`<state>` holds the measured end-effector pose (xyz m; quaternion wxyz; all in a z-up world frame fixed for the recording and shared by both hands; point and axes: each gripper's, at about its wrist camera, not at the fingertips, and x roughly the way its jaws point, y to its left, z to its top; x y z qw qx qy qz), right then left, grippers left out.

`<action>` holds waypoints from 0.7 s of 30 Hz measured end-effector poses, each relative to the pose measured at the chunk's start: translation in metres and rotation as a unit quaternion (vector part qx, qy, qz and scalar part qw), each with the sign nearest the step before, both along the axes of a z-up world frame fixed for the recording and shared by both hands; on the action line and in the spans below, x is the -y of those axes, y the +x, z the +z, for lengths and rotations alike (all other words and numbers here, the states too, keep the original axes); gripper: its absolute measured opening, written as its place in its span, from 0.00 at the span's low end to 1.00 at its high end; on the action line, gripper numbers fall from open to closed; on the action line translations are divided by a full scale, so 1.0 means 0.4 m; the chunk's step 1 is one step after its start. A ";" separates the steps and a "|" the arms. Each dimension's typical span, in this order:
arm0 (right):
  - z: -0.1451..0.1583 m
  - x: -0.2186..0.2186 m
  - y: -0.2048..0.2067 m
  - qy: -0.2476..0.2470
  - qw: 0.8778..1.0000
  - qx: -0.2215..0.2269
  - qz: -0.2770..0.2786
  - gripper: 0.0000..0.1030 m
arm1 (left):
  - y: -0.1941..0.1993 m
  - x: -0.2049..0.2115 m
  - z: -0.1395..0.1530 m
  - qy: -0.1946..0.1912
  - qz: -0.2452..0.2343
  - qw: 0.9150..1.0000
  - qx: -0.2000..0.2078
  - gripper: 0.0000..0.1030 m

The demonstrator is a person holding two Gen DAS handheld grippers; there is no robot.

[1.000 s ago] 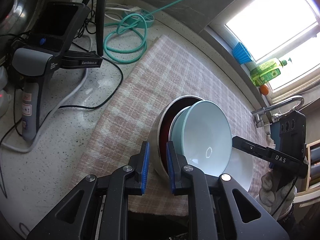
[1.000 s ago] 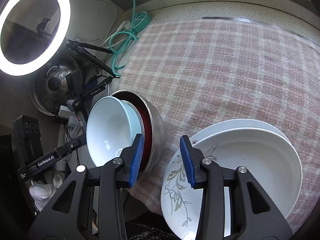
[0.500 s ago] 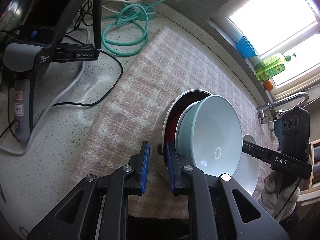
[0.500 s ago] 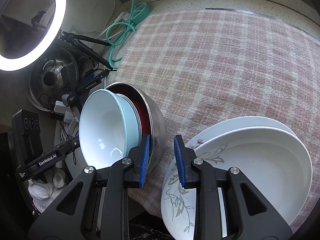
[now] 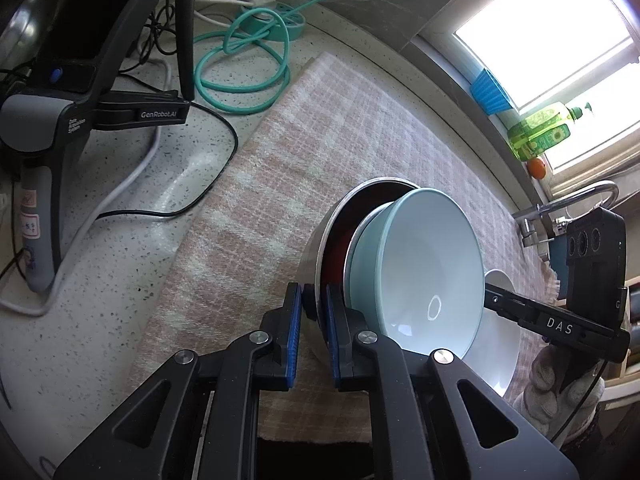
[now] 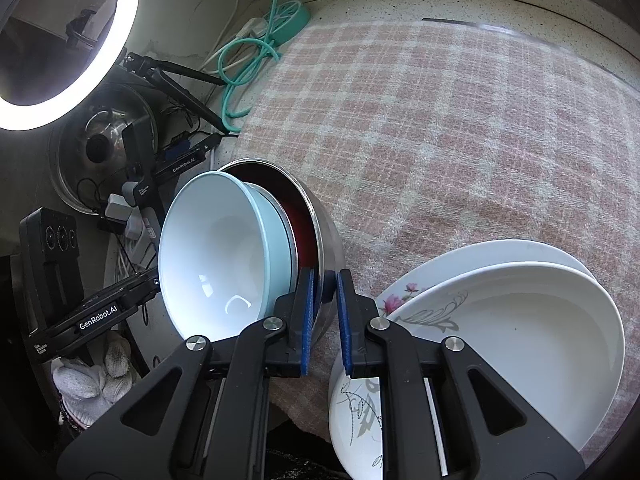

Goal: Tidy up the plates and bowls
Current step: 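Lower the light blue bowl into the red bowl inside the steel bowl, then carry the nested bowls onto the white plate stack and set them down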

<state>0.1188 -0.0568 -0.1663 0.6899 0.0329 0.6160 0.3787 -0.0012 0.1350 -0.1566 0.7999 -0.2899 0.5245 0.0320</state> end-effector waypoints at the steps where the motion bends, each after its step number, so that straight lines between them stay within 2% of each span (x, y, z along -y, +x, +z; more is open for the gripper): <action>1: 0.002 -0.002 -0.002 -0.001 1.000 0.001 0.000 0.12 | 0.001 0.000 0.003 0.001 0.000 1.000 0.001 0.08; 12: 0.022 0.013 -0.004 0.004 1.000 0.009 0.002 0.12 | 0.001 0.009 0.028 0.014 -0.001 1.000 0.010 0.08; 21: 0.102 0.079 -0.014 0.019 0.999 0.024 -0.012 0.12 | 0.000 0.046 0.109 0.021 -0.016 0.999 0.039 0.08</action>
